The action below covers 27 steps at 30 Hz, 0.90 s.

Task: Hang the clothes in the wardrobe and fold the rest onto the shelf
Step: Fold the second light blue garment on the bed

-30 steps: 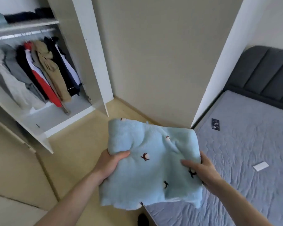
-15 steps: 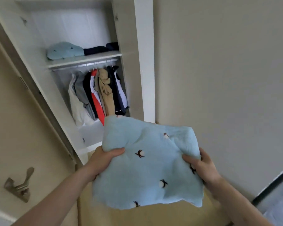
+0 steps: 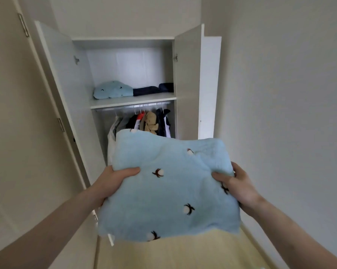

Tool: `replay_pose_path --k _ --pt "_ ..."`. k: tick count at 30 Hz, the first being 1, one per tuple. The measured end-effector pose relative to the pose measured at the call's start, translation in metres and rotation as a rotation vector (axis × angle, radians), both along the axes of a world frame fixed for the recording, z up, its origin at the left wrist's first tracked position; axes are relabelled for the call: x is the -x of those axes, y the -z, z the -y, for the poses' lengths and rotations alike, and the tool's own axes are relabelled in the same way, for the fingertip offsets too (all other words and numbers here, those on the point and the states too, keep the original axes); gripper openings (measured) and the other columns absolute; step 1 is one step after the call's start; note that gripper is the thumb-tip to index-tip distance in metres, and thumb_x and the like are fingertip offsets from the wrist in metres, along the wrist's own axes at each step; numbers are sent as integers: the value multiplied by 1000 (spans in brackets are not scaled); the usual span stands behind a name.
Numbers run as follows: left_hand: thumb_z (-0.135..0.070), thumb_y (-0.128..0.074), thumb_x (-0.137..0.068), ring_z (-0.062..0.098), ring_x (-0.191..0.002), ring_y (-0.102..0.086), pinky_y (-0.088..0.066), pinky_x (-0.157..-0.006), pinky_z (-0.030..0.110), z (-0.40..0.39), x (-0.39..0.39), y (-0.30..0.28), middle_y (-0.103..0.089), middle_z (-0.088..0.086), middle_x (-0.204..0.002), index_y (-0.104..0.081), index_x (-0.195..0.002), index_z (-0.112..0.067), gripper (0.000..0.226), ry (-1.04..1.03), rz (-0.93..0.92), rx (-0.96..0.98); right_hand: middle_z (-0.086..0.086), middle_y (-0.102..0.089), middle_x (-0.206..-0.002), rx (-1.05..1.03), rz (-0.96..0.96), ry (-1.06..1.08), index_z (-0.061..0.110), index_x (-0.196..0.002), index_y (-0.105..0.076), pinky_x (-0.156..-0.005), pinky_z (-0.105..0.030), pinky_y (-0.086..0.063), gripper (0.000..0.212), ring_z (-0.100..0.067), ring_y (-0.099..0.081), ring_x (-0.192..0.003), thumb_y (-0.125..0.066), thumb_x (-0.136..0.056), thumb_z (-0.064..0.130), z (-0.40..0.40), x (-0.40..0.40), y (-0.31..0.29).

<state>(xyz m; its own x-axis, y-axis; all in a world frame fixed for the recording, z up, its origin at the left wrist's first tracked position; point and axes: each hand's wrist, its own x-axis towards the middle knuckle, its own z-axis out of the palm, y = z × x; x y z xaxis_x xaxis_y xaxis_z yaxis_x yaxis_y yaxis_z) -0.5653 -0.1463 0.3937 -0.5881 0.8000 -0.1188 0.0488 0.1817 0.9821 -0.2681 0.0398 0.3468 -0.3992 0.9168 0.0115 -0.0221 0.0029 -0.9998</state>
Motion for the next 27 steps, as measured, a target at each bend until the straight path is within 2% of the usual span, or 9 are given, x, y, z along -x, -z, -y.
replay_pose_path --k 5,8,13,18,21,25,27 --pt "-30 -87 -76 27 -87 -78 -61 -81 42 -70 71 -17 -80 3 -97 -76 -109 -15 38 -9 -6 -27 -5 -79 -101 -43 -4 10 18 -121 -63 -79 -49 -64 43 -28 -77 -89 -82 -82 12 -65 65 -28" --pt "-31 -90 -73 27 -89 -77 -61 -84 43 -112 116 -24 -80 2 -99 -75 -111 -15 44 -27 -21 -52 -5 -79 -103 -63 -7 9 17 -120 -63 -81 -49 -63 42 -27 -77 -90 -83 -83 12 -103 105 -42" --pt "-27 -87 -76 22 -83 -78 -58 -69 33 -163 171 -37 -80 0 -95 -75 -110 -14 38 -18 -29 -71 -5 -78 -104 -77 -32 13 17 -120 -62 -81 -49 -63 43 -28 -77 -90 -83 -83 12 -150 161 -51" --pt "-29 -87 -76 24 -87 -76 -58 -71 33 -217 225 -49 -79 1 -100 -73 -105 -18 34 -44 -59 -60 -5 -78 -108 -73 -16 4 19 -123 -62 -86 -52 -62 48 -27 -77 -92 -84 -82 15 -214 220 -57" --pt "-29 -87 -77 22 -90 -73 -55 -65 30 -251 263 -54 -75 -1 -105 -68 -117 -17 45 -66 -78 -85 -2 -78 -107 -96 -17 -21 22 -121 -63 -86 -51 -62 45 -26 -77 -92 -84 -81 15 -258 263 -66" --pt "-38 -91 -70 28 -93 -75 -61 -77 39 -300 323 -60 -76 4 -109 -70 -121 -12 61 -119 -75 -45 -1 -77 -110 -129 -25 -71 22 -126 -62 -85 -48 -63 51 -25 -77 -94 -85 -81 16 -323 330 -74" --pt "-39 -92 -68 30 -93 -75 -61 -78 41 -325 353 -64 -76 6 -110 -70 -118 -12 61 -138 -85 -32 -2 -76 -113 -135 -34 -96 22 -132 -60 -83 -47 -63 58 -25 -76 -95 -86 -80 19 -358 366 -78"
